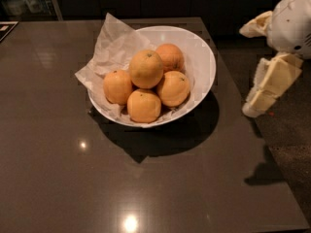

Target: Pick orange from white bowl

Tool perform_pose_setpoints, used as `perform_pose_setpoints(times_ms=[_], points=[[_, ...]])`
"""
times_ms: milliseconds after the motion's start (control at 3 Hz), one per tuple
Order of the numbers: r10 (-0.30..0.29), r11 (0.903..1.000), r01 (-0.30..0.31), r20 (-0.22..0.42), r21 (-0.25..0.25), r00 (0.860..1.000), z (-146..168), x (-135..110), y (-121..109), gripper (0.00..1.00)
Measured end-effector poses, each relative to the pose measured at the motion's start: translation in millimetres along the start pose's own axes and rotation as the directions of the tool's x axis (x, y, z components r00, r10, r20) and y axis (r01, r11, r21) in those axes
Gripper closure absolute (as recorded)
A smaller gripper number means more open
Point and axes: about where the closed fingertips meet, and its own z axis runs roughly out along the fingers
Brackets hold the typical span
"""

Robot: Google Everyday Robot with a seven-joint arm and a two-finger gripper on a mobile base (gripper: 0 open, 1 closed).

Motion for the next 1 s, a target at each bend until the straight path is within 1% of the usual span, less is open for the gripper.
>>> perform_pose_setpoints(times_ms=[333, 667, 1000], points=[[-0.07, 0.9963, 0.078, 0.188, -0.035, 0.98, 22, -48, -10, 0.0], [-0.065, 0.9968, 0.073, 0.194, -0.033, 0.979, 27, -52, -11, 0.0], [-0.089, 0.9952, 0.095, 0.21, -0.021, 0.974, 41, -78, -25, 0.0]])
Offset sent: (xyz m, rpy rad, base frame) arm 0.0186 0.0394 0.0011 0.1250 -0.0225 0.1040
